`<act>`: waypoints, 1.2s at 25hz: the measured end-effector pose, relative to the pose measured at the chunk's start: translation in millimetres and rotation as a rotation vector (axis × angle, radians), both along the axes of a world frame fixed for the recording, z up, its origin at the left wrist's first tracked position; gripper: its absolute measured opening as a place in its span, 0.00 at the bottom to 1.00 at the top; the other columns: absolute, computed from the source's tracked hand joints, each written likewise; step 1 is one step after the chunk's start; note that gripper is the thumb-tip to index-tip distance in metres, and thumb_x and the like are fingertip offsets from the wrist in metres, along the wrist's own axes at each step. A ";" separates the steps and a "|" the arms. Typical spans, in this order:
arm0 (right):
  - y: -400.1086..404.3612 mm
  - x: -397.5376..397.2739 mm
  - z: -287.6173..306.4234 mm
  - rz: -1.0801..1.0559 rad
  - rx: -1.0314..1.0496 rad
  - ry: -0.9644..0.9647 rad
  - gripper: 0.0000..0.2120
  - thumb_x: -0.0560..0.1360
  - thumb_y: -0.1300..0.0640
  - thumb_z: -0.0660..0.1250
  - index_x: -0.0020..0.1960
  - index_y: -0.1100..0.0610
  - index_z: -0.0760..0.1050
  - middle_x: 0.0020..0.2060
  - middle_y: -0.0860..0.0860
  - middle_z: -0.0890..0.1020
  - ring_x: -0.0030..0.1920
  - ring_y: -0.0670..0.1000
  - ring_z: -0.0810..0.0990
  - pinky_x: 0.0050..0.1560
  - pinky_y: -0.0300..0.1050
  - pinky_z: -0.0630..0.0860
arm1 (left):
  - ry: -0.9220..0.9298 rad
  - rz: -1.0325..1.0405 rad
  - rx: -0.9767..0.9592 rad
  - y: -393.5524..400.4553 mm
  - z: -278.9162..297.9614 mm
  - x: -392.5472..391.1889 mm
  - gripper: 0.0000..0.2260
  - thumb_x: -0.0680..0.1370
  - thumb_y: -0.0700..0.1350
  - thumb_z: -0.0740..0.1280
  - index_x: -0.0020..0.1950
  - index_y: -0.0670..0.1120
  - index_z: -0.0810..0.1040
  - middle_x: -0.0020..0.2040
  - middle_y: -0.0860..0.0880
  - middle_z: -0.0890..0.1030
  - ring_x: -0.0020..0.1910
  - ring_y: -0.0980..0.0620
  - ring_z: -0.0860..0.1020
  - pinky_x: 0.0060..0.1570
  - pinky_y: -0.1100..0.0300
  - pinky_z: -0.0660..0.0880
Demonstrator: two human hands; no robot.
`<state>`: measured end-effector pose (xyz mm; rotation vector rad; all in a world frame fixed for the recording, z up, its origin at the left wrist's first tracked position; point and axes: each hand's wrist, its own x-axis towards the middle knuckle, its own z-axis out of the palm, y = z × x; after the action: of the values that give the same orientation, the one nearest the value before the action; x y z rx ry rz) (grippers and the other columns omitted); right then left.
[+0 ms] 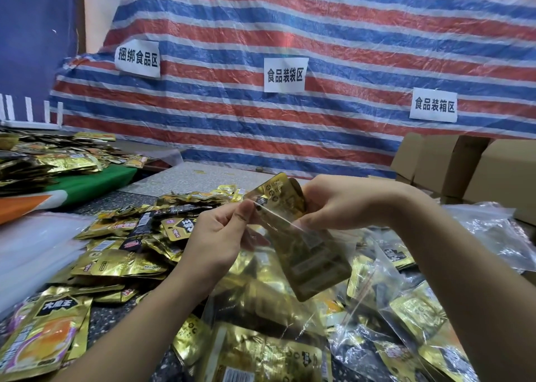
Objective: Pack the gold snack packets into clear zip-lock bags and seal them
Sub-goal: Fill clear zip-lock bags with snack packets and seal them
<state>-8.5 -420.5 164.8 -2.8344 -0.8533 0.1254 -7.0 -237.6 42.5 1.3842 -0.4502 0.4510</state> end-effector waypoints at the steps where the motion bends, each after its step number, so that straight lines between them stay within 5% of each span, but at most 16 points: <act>1: 1.4 -0.3 1.5 0.001 -0.021 0.003 0.06 0.78 0.50 0.68 0.45 0.51 0.78 0.40 0.48 0.83 0.40 0.47 0.79 0.44 0.46 0.74 | 0.008 -0.001 0.000 0.1 -0.3 0.7 0.16 0.77 0.54 0.61 0.41 0.49 0.86 0.37 0.44 0.86 0.32 0.48 0.84 0.30 0.63 0.77; 14: 16.2 -0.7 15.9 -0.036 -0.316 0.097 0.07 0.77 0.49 0.70 0.47 0.52 0.79 0.43 0.49 0.83 0.42 0.49 0.80 0.49 0.48 0.76 | -0.003 -0.054 0.084 -3.6 -3.4 2.7 0.17 0.79 0.53 0.60 0.42 0.47 0.85 0.38 0.45 0.85 0.34 0.51 0.84 0.32 0.63 0.78; 18: 21.7 -2.4 11.1 -0.061 -0.437 0.078 0.06 0.77 0.50 0.70 0.45 0.51 0.78 0.39 0.47 0.80 0.37 0.47 0.76 0.42 0.45 0.73 | -0.028 -0.015 0.171 -5.8 -6.8 1.1 0.19 0.80 0.53 0.59 0.46 0.43 0.85 0.42 0.42 0.86 0.43 0.42 0.84 0.46 0.43 0.81; 20: 24.0 -4.2 9.6 -0.055 -0.486 0.065 0.05 0.77 0.50 0.70 0.48 0.51 0.79 0.39 0.47 0.80 0.37 0.47 0.75 0.39 0.43 0.71 | -0.036 0.004 0.187 -7.0 -6.0 -0.1 0.20 0.80 0.53 0.58 0.46 0.43 0.85 0.42 0.43 0.86 0.44 0.41 0.84 0.50 0.41 0.79; 25: 26.9 -10.9 10.5 -0.034 -0.640 -0.019 0.08 0.78 0.46 0.68 0.47 0.50 0.76 0.37 0.46 0.77 0.34 0.46 0.73 0.33 0.41 0.67 | -0.066 0.021 0.242 -12.1 3.1 -2.4 0.19 0.81 0.54 0.58 0.46 0.47 0.85 0.41 0.44 0.86 0.43 0.44 0.85 0.46 0.46 0.81; 30: 27.3 -10.8 4.6 0.033 -0.647 -0.107 0.14 0.77 0.53 0.69 0.36 0.50 0.67 0.31 0.48 0.74 0.29 0.46 0.71 0.22 0.32 0.65 | -0.124 0.075 0.293 -19.7 16.6 -9.3 0.16 0.84 0.50 0.59 0.45 0.56 0.86 0.38 0.53 0.86 0.38 0.58 0.84 0.36 0.68 0.76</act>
<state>-19.3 -393.2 169.5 -3.4491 -1.0342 0.3054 -16.4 -257.3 59.0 1.6660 -0.5846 0.5501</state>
